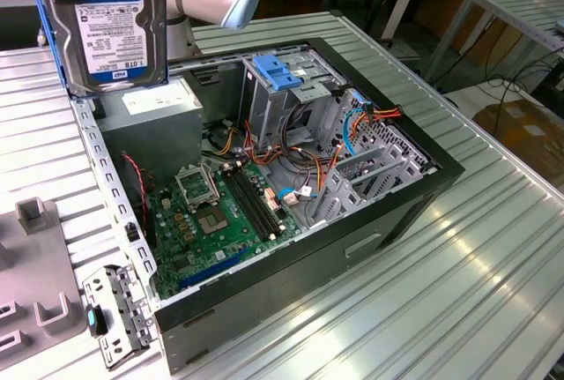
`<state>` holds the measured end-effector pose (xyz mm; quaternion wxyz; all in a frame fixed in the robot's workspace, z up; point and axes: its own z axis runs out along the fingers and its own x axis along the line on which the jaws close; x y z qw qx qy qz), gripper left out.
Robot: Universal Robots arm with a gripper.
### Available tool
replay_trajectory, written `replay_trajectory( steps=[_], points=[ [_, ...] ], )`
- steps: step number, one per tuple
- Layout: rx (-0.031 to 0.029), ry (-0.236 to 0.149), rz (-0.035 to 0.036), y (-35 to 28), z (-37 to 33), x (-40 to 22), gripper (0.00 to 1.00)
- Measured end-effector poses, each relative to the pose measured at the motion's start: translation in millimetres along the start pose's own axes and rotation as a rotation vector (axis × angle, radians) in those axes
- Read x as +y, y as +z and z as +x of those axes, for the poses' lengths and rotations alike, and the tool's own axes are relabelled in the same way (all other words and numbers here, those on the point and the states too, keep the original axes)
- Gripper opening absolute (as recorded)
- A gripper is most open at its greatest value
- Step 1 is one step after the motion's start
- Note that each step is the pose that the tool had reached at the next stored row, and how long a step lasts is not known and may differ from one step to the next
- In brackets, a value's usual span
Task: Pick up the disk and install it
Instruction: 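Pick up the disk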
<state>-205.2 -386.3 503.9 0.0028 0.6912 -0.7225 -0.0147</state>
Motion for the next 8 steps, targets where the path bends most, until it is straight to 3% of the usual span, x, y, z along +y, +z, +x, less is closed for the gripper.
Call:
replay_trajectory(
  steps=[3,8],
  points=[
    [0.0004,0.000,0.0000,-0.1,-0.4,-8.7,0.37],
    [0.0006,0.000,0.0000,-0.2,-0.7,-16.5,0.37]
  ],
)
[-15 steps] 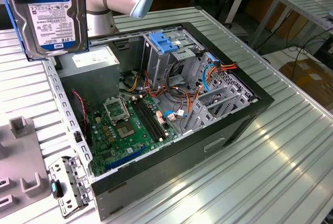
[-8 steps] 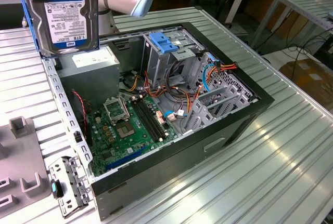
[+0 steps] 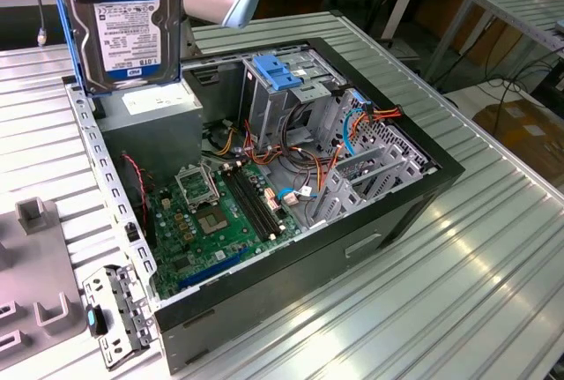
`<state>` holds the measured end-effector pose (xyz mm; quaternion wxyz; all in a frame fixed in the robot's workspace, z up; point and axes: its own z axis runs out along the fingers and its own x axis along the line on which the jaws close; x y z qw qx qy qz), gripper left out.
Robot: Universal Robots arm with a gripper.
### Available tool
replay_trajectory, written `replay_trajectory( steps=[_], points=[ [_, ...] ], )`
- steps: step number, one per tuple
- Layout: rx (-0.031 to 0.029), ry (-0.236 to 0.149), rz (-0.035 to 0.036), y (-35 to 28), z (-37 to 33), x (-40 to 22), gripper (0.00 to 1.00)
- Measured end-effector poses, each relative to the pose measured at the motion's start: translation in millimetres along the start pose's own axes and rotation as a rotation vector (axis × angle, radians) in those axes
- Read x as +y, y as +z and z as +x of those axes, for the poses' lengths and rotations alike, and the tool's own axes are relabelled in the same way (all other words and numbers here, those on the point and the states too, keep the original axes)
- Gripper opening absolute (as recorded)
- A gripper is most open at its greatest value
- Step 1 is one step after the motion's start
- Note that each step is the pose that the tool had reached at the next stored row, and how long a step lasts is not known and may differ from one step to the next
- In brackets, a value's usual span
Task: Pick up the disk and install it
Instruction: 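Pick up the disk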
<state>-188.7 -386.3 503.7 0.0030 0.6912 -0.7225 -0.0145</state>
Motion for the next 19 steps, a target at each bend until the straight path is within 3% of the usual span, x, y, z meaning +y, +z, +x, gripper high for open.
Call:
replay_trajectory(
  steps=[3,19],
  points=[
    [0.0001,0.000,0.0000,-0.1,-0.1,-3.2,0.37],
    [0.0000,0.000,0.0000,-0.1,-0.2,-4.0,0.37]
  ],
)
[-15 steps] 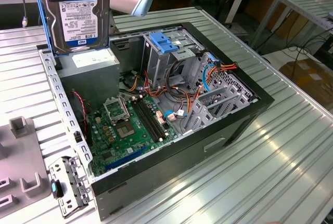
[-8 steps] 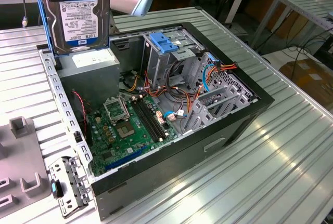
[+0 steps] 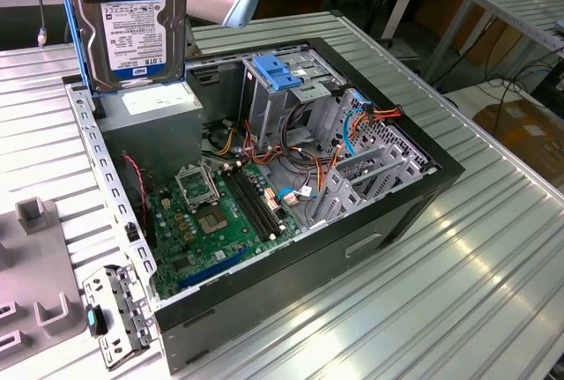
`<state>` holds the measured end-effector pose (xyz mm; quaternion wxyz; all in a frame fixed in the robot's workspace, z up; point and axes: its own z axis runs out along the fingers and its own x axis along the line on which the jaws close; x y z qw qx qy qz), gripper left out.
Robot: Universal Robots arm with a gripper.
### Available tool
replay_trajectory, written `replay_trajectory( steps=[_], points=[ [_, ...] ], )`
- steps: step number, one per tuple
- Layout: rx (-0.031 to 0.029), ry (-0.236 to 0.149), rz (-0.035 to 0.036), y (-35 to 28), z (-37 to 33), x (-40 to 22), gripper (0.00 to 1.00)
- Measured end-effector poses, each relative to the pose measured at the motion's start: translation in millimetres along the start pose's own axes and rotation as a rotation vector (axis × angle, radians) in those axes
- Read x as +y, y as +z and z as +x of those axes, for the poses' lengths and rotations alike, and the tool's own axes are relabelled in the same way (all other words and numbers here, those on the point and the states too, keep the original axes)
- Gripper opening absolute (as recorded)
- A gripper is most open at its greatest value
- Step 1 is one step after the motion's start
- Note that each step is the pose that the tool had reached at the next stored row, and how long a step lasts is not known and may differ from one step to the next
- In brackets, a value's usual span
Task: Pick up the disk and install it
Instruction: 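Pick up the disk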
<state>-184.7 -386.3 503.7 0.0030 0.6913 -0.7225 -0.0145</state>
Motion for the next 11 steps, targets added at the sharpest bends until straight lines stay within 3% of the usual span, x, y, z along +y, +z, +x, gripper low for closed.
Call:
replay_trajectory(
  steps=[4,5,7,8,11],
  points=[
    [0.0000,0.000,0.0000,0.1,-0.2,-4.9,0.37],
    [0.0000,0.000,0.0000,0.0,-0.4,-8.8,0.37],
    [0.0001,0.000,0.0000,0.0,-1.1,-25.2,0.37],
    [0.0001,0.000,0.0000,0.0,-1.3,-29.4,0.37],
    [0.0000,0.000,0.0006,0.6,-1.3,-32.1,0.37]
  ],
)
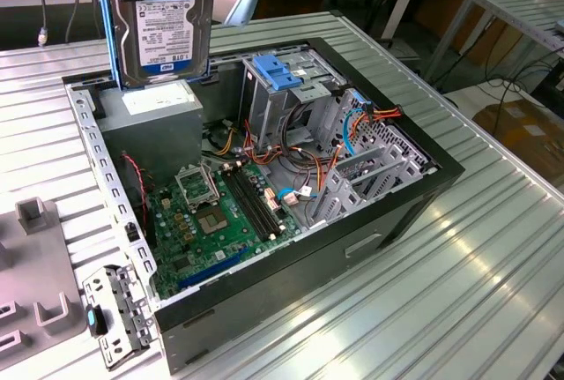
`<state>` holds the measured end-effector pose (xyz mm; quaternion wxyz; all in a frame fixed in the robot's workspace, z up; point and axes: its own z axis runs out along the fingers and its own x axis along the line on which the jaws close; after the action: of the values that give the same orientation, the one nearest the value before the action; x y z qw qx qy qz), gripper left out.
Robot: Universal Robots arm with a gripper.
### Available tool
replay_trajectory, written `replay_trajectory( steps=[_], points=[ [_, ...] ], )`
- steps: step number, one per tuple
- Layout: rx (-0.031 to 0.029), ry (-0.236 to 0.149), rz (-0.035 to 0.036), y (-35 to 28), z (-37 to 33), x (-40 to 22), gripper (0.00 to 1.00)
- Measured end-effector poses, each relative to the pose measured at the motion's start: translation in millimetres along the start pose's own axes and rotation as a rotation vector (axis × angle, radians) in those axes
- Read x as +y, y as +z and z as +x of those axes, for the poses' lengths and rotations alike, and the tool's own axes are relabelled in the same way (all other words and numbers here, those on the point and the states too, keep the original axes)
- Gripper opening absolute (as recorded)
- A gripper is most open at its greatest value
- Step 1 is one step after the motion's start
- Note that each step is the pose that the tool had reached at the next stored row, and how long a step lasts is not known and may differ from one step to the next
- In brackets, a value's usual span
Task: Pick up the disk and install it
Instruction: 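Pick up the disk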
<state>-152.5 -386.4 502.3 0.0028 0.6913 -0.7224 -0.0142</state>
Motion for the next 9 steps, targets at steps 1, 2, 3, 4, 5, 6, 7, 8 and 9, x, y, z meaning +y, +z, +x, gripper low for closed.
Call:
replay_trajectory(
  steps=[1,2,3,4,5,6,7,8,9],
  points=[
    [0.0004,0.000,0.0003,0.2,0.2,-0.4,0.37],
    [0.0006,0.000,0.0004,0.3,0.6,-0.6,0.37],
    [0.0007,0.000,0.0007,0.6,1.7,-0.9,0.37],
    [0.0010,0.000,0.0009,0.9,3.0,-1.1,0.37],
    [0.0012,0.000,0.0016,1.3,5.2,-1.4,0.37],
    [0.0013,0.000,0.0025,1.7,7.0,-1.8,0.37],
    [0.0015,0.000,0.0060,2.1,9.5,-2.2,0.37],
    [0.0018,0.000,0.0100,2.4,10.5,-2.4,0.37],
    [0.0017,0.000,0.0151,2.8,11.5,-2.7,0.37]
  ],
)
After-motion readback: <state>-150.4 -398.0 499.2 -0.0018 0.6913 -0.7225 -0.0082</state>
